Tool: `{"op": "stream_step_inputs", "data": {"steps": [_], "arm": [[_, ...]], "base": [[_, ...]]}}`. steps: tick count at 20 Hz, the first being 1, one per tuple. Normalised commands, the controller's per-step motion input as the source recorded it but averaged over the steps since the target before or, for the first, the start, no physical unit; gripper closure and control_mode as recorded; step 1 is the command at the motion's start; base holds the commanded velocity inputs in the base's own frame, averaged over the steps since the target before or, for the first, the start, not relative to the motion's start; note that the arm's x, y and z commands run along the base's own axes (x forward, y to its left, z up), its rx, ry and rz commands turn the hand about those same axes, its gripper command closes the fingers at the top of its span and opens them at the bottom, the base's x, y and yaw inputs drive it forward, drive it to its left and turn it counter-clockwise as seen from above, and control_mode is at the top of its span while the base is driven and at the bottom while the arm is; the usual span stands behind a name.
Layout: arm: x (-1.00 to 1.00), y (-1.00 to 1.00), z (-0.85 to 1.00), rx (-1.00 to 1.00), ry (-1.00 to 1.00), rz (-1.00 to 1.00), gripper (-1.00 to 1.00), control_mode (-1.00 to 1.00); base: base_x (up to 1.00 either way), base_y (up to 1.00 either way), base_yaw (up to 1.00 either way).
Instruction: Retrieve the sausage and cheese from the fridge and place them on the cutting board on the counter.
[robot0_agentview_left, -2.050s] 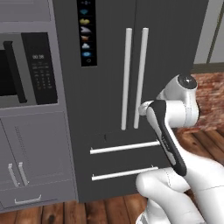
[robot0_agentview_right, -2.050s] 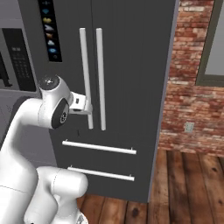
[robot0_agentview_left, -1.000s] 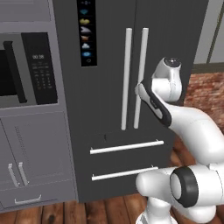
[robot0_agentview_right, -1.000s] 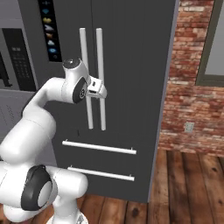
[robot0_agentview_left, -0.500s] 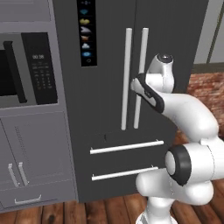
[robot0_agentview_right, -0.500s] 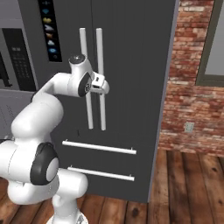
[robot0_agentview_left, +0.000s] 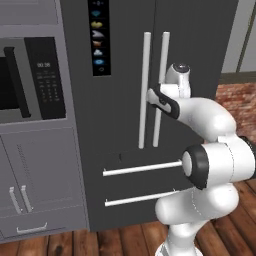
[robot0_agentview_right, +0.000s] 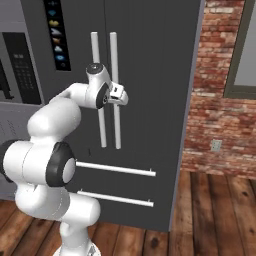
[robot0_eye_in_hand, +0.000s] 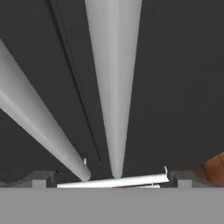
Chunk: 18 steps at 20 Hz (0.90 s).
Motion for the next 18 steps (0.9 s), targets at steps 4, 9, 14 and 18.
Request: {"op": "stream_step_inputs", "data": {"steps": [4,9,14,18], "arm": [[0.50,0.00,-0.19,0.00,-0.08,0.00,-1.00,-1.00],[0.52,-0.01,-0.22,0.01,-0.09,0.00,-1.00,-1.00],[0.51,0.00,-0.15,0.02,-0.06,0.00,-1.00,-1.00],[0.56,-0.04,-0.08,0.02,0.00,0.00,-1.00,-1.00]], "base": [[0.00,0.00,0.00],[0.00,0.00,0.00],[0.00,0.00,0.00],[0.00,0.00,0.00]]}}
